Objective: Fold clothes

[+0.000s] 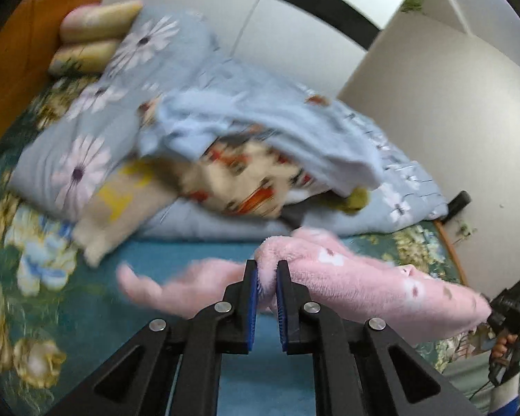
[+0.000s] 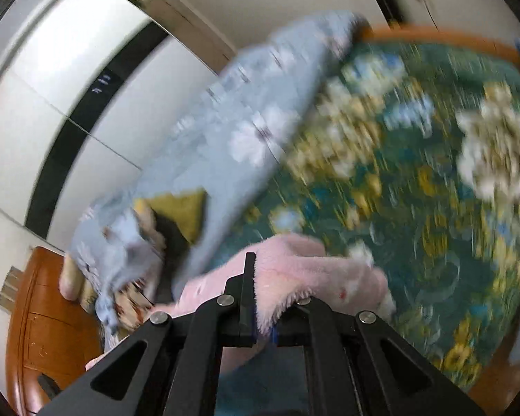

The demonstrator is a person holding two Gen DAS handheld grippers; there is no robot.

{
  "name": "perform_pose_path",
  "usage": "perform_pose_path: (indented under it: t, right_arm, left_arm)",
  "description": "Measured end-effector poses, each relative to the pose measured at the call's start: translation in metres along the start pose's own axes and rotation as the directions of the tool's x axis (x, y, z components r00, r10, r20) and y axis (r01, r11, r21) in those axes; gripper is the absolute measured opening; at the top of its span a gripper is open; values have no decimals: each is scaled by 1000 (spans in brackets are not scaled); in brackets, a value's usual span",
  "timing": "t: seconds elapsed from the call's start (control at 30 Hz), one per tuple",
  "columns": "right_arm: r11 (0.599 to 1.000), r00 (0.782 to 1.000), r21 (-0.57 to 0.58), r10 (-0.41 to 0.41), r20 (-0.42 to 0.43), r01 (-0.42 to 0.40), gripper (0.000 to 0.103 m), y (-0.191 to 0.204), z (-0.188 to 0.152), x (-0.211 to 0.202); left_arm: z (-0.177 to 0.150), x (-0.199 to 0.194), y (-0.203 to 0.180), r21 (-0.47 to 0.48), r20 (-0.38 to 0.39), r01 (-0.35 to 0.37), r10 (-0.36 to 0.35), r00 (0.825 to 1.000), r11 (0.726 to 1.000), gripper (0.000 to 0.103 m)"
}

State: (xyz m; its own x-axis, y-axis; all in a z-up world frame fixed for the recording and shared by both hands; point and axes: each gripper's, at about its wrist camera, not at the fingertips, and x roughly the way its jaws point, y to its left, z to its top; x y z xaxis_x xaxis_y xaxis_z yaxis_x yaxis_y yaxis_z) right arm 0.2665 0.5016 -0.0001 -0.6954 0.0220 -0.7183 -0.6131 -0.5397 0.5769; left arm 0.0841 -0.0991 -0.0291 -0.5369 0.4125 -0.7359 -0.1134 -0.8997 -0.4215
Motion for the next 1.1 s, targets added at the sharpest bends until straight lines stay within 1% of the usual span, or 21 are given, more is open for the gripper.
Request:
perform_pose_path:
  t: [0.03,0.1,0.17,0.27,0.3,0.33,0.4,0.5,0.57,0.6,0.7,0.73,0.77,0.8,0.83,0.87,0.9,0.97,1.0,1.07,1.1]
  right_arm:
    - [1000,999,16,-20,-38,20,5,-8,-8,12]
    - [996,992,13,-91,-85,93,5,-22,-23,29]
    - [986,978,3,-162,-131,164,5,-37,-40,45]
    - [978,969,80,-176,-174,192,5,-67,-55,52]
    - [976,969,99,-172,-178,192,5,-72,-58,51]
    - [976,969,106,-172,-178,193,5,-77,-60,49]
    - [976,971,109,-171,-169,191,5,-76,-59,44]
    - [978,975,97,-167,-149,182,5,-67,-53,38]
    - [981,979,86,-161,-127,173,5,-58,-46,34]
    - [982,980,82,-158,-120,169,5,-53,-42,33]
    - [984,982,60,-159,-103,165,5,-40,-32,33]
    - [984,982,49,-164,-99,169,5,-37,-30,33]
    - [984,981,42,-169,-96,173,5,-35,-28,33]
    - [983,980,42,-174,-95,179,5,-35,-27,33]
    - [982,979,42,-180,-94,184,5,-36,-26,32]
    - [981,978,42,-186,-94,190,5,-36,-25,33]
    - [979,976,43,-193,-98,198,5,-38,-24,34]
    - [976,972,35,-211,-107,216,5,-39,-23,39]
    - [975,970,31,-215,-109,220,5,-40,-23,41]
    - [974,968,19,-222,-118,226,5,-38,-22,46]
    - [973,967,13,-226,-120,229,5,-37,-22,49]
  left_arm:
    - [-12,12,5,-5,-39,-23,23,999,1000,11]
    - [-38,35,14,-13,-115,-73,71,991,997,11]
    - [-64,52,25,-46,-180,-91,82,980,995,11]
    - [-76,73,43,-117,-225,-91,63,972,989,11]
    - [-74,76,44,-128,-224,-86,56,973,988,11]
    - [-68,79,43,-131,-215,-73,43,976,989,11]
    - [-49,82,32,-113,-207,-68,43,977,991,11]
    - [-11,83,-1,-10,-178,-59,56,982,998,11]
    - [14,95,-21,62,-157,-69,78,985,996,11]
    - [25,103,-28,89,-152,-80,93,984,993,13]
    - [47,129,-37,90,-177,-102,116,977,991,16]
    - [51,130,-33,72,-184,-93,105,977,993,26]
    - [53,130,-28,51,-191,-82,90,977,995,31]
    - [56,130,-23,29,-197,-71,75,977,997,42]
    - [56,124,-14,6,-183,-44,44,982,999,53]
    - [55,116,-2,-13,-163,-29,27,986,999,55]
    - [52,107,7,-24,-150,-34,30,988,999,56]
    - [39,86,36,-62,-122,-66,58,991,996,57]
    - [31,78,51,-94,-115,-77,66,991,993,59]
    - [4,65,89,-197,-143,-97,69,987,976,60]
    - [-13,63,106,-258,-154,-109,70,985,960,60]
